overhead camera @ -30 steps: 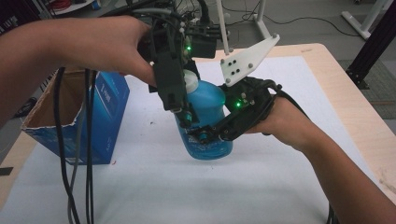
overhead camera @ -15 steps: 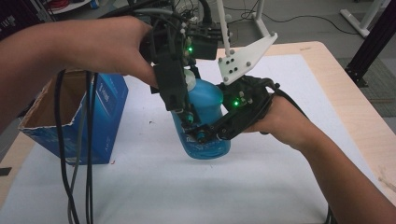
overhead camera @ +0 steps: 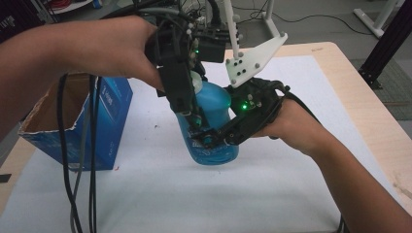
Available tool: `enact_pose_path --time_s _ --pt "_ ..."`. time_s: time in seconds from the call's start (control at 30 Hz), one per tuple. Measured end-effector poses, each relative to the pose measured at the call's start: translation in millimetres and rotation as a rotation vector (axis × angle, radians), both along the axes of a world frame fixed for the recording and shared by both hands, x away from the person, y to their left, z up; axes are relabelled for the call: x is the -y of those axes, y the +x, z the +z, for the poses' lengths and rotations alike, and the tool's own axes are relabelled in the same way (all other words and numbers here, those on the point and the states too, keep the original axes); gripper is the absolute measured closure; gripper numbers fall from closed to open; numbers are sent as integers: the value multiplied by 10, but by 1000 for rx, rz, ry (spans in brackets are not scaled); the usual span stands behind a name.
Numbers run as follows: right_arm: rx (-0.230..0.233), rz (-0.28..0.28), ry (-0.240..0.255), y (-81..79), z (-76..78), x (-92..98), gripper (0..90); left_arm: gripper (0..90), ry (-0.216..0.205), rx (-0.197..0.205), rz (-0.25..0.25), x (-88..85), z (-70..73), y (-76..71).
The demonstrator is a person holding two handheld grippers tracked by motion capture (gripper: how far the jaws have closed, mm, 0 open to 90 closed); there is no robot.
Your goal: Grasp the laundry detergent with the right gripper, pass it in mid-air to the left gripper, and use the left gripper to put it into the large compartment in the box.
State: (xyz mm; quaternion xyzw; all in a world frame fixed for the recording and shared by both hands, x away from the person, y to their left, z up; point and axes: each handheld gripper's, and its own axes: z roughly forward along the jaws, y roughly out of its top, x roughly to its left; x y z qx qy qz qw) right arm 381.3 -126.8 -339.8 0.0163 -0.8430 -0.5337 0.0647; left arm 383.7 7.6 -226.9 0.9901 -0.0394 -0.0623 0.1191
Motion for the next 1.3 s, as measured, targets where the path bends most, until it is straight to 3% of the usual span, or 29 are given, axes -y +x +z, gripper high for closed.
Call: enact_pose_path --time_s 0.47,0.5,0.57,0.63,0.73,0.8,0.87,0.93,1.03,1.13,1.23,1.3 --pt "2 -5 -3 -16 9 -11 439 370 6 8 8 -6 38 -14" --pt "-12 -10 5 -15 20 -7 424 371 7 12 3 -6 53 -19" --pt "-50 -22 10 -3 44 8 311 371 16 23 2 -10 78 -28" --pt "-69 -54 -31 -8 67 31 215 371 26 30 3 -31 120 -21" --pt "-91 -103 -97 -18 89 108 212 372 36 24 20 -85 175 9" --pt "-99 -178 -132 -16 117 183 113 372 44 31 34 -128 212 23" --pt "-118 -283 -165 6 147 281 112 372 51 37 55 -173 246 39" --pt "-116 -341 -191 25 164 364 112 372 50 40 74 -220 280 71" --pt "-87 -358 -227 41 204 505 112 372 56 54 103 -304 356 118" --pt "-95 -401 -330 90 266 670 112 372 67 70 142 -385 461 154" --pt "-85 -344 -371 89 340 814 112 373 69 71 202 -462 575 198" --pt "-92 -352 -391 96 393 888 110 373 69 70 221 -499 630 220"
